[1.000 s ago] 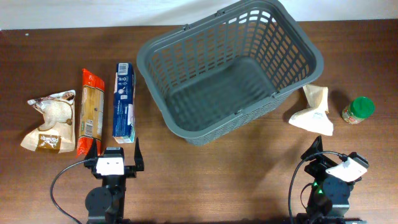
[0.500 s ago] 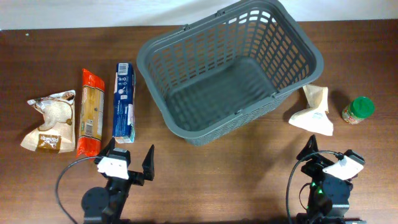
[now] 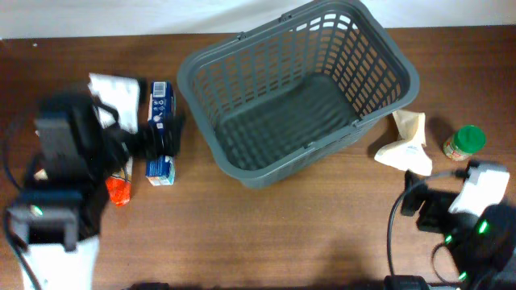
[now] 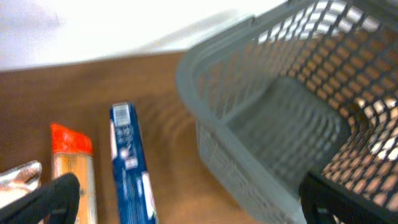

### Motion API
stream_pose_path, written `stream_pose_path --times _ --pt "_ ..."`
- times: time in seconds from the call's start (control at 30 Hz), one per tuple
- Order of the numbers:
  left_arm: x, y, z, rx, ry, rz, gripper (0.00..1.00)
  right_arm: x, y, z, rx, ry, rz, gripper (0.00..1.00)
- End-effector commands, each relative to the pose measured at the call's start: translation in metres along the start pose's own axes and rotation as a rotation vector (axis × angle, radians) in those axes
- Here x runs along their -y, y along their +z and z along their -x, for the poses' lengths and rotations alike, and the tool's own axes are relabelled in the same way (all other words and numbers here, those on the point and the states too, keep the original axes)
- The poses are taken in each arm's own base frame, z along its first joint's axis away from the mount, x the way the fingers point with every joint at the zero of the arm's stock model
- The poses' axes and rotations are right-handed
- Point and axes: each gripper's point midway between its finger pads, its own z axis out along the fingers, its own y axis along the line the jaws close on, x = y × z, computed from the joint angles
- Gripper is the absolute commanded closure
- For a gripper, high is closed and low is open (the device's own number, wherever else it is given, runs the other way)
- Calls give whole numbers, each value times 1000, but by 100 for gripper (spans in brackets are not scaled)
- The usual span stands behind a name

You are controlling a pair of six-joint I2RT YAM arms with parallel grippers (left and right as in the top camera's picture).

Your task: Pack container

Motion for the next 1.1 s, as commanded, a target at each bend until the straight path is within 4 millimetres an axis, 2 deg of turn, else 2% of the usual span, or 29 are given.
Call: stream_pose_path --times 0.0,0.07,0.1,0.17,0.2,0.23,0.27,0.3,0.33,0.4,0.43,0.47,0.5,0.53,0.57,0.6,0.63,0.77,0.83,0.87,1.07 --pt "9 -26 57 26 53 -27 1 -17 -16 56 -70 -14 70 1" --pt "17 -44 77 56 53 -50 1 -36 -27 81 -115 -11 168 1" --pt "31 -57 88 96 66 -117 1 -47 -32 90 -129 -8 224 1" --pt "50 -73 98 151 89 -212 1 -66 -38 109 -125 -3 331 1" --pt "57 -77 100 166 96 -243 1 -69 -38 114 -120 -3 350 1" --pt "64 -82 102 182 105 -281 11 -74 -36 120 -114 -3 371 3" --pt "68 -83 101 183 106 -306 35 -75 -32 125 -114 3 374 14" --pt "71 -84 97 167 101 -326 59 -75 -27 128 -122 21 372 21" --pt "74 -81 88 123 89 -338 71 -77 -17 131 -144 50 369 26" --pt "83 -76 73 51 78 -366 83 -78 -2 132 -181 78 363 26" --pt "96 -72 56 -25 94 -411 93 -79 13 132 -214 82 358 33" --pt "104 -70 46 -70 106 -427 98 -79 23 131 -237 85 355 40" --pt "111 -69 35 -116 124 -431 98 -80 34 129 -266 89 351 46" --pt "118 -67 26 -157 152 -427 98 -81 44 127 -288 92 348 59" --pt "123 -67 19 -181 178 -421 98 -81 52 125 -309 102 344 67" --pt "130 -66 10 -216 227 -412 98 -82 63 121 -343 130 336 87" --pt "135 -65 1 -248 273 -394 98 -82 72 118 -372 157 328 96" --pt "154 -66 -33 -359 456 -347 98 -88 99 111 -437 178 344 96" --pt "172 -70 -53 -422 575 -413 98 -90 112 108 -459 182 348 96" --pt "175 -69 -55 -430 588 -421 98 -91 114 107 -467 184 348 96" --pt "202 -38 -85 -555 659 -469 98 -92 139 97 -519 191 342 96"
